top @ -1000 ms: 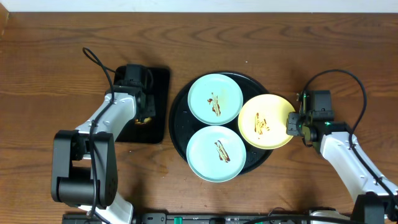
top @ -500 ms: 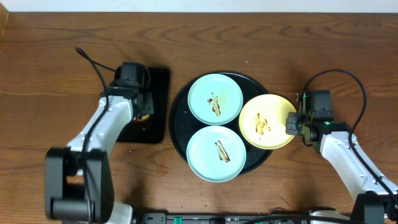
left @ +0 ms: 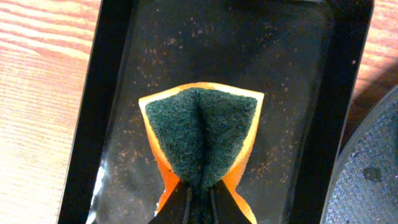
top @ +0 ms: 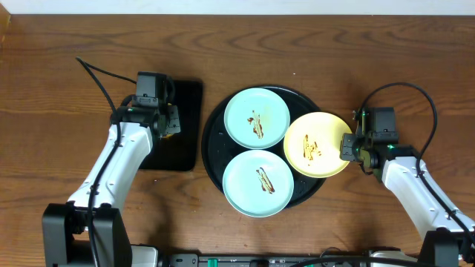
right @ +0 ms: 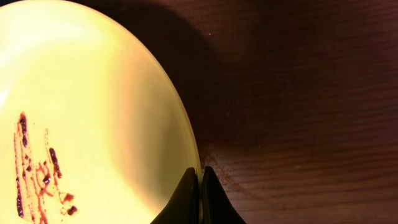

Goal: Clean dirty plates on tray and stack at the side
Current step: 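Lift the sponge with left gripper and carry it over the yellow plate, then scrub the yellow plate with the sponge held in left gripper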

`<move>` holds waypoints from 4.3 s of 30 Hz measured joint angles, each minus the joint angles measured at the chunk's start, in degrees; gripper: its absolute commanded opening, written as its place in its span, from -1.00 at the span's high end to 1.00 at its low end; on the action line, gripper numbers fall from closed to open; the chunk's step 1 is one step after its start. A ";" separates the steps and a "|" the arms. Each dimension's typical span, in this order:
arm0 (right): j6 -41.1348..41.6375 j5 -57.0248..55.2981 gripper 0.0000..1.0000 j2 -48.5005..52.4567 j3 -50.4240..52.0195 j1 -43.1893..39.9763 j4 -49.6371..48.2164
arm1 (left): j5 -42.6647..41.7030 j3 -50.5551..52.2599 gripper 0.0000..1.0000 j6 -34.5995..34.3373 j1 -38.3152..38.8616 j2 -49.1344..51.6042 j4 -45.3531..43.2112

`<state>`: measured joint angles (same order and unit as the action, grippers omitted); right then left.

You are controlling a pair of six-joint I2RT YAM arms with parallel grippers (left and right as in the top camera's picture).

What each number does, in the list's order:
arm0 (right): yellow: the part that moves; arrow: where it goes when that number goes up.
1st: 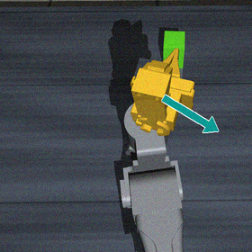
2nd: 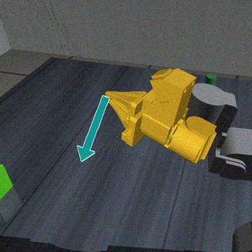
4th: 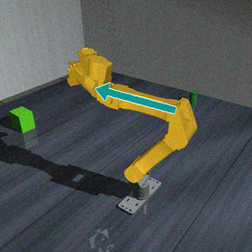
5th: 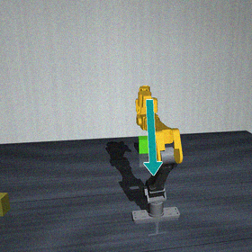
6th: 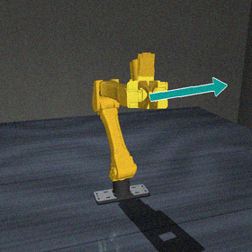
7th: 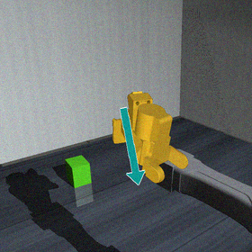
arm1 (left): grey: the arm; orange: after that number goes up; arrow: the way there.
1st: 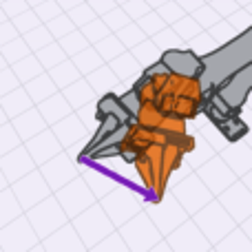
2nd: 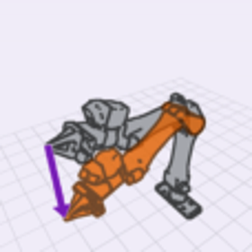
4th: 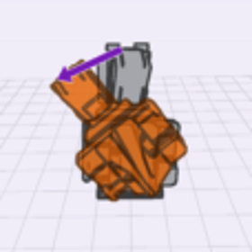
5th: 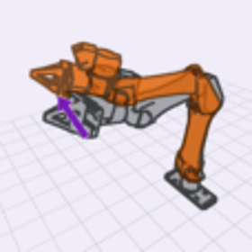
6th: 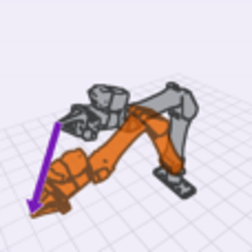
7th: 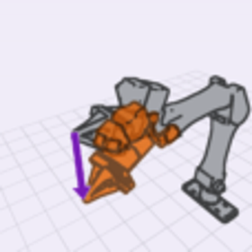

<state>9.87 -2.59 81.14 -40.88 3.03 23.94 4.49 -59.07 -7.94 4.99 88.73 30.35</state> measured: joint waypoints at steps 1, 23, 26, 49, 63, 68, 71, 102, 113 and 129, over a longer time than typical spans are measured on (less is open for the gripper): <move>0.00 0.02 0.98 0.00 0.00 0.00 0.00 | 0.00 0.00 0.85 -0.02 0.00 0.00 -0.63; 0.00 0.04 0.98 0.00 0.00 0.00 -0.02 | 0.00 0.00 0.85 0.26 0.00 -10.12 -14.23; 0.00 0.04 0.98 0.00 0.00 0.00 -0.02 | 0.00 0.00 0.85 0.26 0.00 -10.12 -14.16; 0.00 0.11 0.98 0.00 0.00 0.00 0.48 | -9.97 -1.27 0.85 -2.58 0.00 2.14 0.98; 0.00 0.15 0.98 0.00 0.00 0.00 0.50 | -21.92 -13.60 0.85 -5.81 9.20 2.14 1.55; 0.00 0.26 0.98 0.00 0.00 0.00 0.52 | -24.11 -13.60 0.85 -8.63 17.31 2.82 -3.15; 0.00 0.26 0.98 0.00 0.00 0.00 0.50 | -24.81 -13.62 0.85 -9.42 22.03 5.20 -6.14; 0.00 0.26 0.98 0.02 -0.07 0.00 0.66 | -37.16 -13.68 0.85 -19.52 40.46 29.29 -26.23; 0.02 0.50 0.98 0.02 -0.07 0.00 1.07 | -27.19 -14.60 0.85 -20.37 36.30 29.27 -21.73; -0.02 0.44 0.98 0.02 -0.07 0.00 1.88 | -36.24 -15.28 0.85 -7.74 43.15 28.72 -16.83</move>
<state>9.85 -2.15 81.17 -40.95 3.03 25.82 -31.75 -74.35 -15.68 48.14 117.45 13.52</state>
